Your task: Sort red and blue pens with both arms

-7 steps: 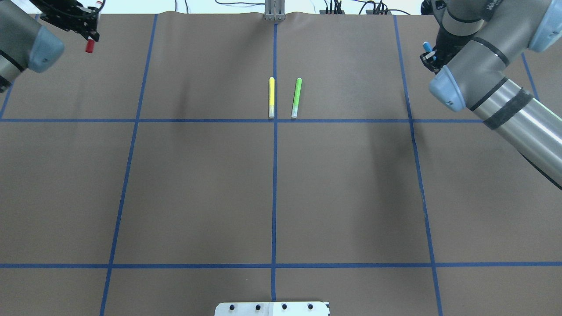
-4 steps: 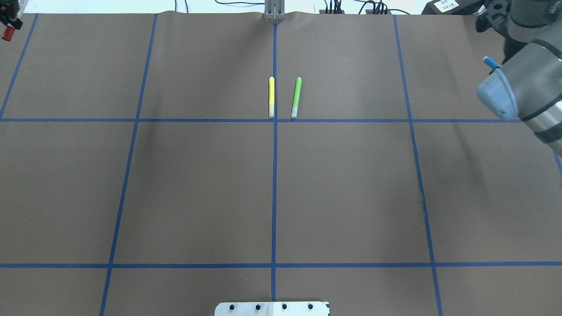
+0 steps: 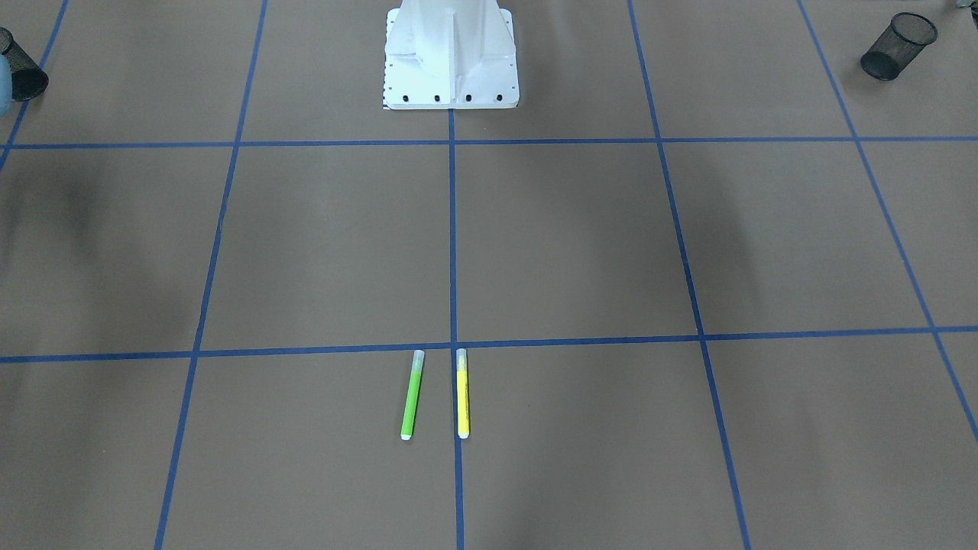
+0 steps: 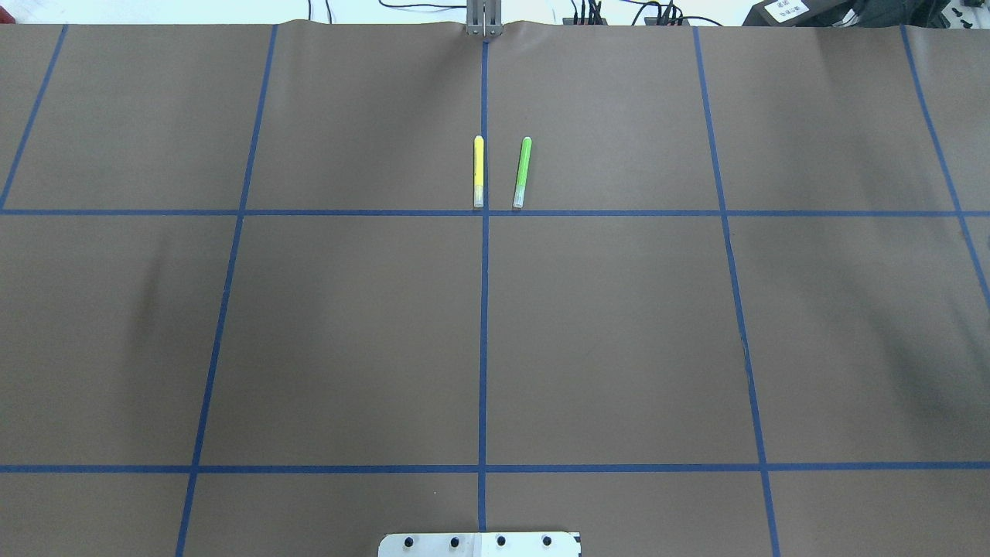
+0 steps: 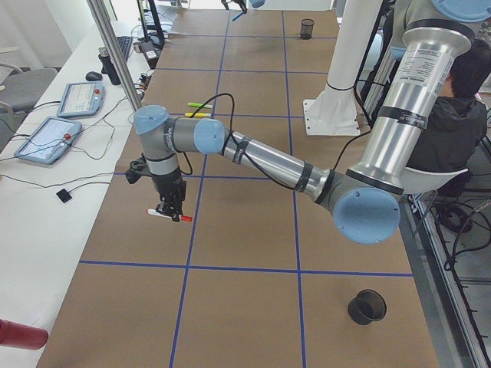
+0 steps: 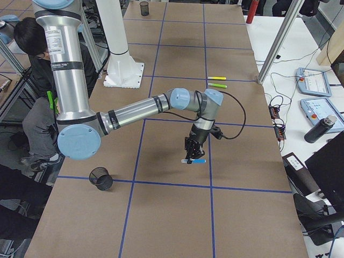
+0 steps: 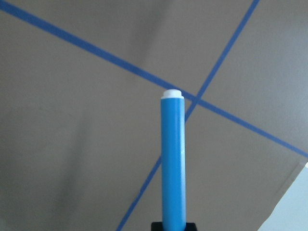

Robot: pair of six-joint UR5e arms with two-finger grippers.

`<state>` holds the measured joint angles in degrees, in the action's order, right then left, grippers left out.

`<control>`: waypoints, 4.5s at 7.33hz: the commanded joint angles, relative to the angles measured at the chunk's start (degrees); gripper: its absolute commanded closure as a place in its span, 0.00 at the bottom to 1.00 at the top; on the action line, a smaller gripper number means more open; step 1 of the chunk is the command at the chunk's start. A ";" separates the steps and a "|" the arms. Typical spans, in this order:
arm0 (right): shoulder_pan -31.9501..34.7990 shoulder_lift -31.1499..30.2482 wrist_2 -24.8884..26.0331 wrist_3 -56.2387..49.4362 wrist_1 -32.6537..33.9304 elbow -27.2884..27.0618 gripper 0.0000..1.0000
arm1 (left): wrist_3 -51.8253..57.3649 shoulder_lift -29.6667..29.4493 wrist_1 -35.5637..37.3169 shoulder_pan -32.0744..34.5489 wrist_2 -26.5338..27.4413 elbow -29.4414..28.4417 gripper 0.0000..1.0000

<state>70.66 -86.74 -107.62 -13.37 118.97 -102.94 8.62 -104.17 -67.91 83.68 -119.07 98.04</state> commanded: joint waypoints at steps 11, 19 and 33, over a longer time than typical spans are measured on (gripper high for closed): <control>6.77 -30.06 -15.76 -34.35 26.64 -12.72 1.00 | 1.05 13.29 2.25 0.16 -1.95 15.52 1.00; 6.50 -33.92 -20.07 -34.88 27.71 -12.63 1.00 | 0.78 14.87 2.69 0.16 -2.66 19.29 1.00; 5.98 -34.54 -25.36 -34.62 27.10 -8.77 0.00 | 0.78 14.87 5.15 0.25 -2.74 21.76 1.00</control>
<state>76.64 -121.12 -132.97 -47.92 146.15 -111.76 9.40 -89.30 -63.10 83.93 -121.81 119.53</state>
